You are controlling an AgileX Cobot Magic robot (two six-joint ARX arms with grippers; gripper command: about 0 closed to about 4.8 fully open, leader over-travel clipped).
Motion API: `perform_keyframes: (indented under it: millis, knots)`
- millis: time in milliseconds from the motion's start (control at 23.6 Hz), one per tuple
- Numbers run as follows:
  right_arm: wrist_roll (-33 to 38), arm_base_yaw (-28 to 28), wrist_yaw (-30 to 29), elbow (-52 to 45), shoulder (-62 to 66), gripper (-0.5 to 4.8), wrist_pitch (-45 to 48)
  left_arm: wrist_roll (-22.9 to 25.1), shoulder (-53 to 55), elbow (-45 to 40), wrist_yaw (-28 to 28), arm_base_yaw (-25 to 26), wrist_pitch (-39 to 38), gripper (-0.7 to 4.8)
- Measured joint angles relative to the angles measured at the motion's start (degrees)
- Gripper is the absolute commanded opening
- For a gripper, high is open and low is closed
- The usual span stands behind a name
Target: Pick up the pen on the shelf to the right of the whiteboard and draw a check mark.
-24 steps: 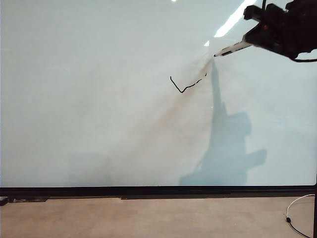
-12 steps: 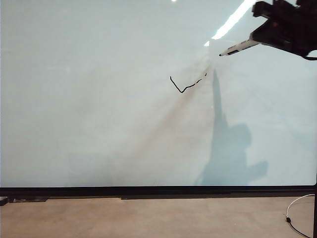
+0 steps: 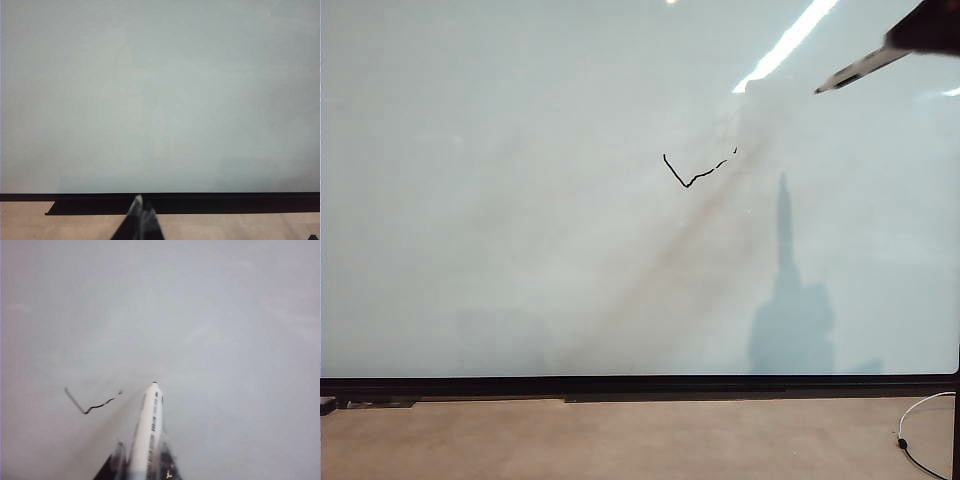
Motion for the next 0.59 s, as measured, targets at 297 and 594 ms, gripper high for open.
perform_keyframes:
  millis: [297, 594]
  knots:
    - [-1.73, -1.92, 0.96, -3.23, -10.99, -0.05, -7.69, -0.02, 0.00, 0.00, 0.00, 0.00, 0.02, -0.04]
    - [-2.23, -4.13, 2.34, -6.58, -17.44, -0.05, -11.50, 0.00, -0.02, 0.00, 0.00, 0.00, 0.00, -0.05]
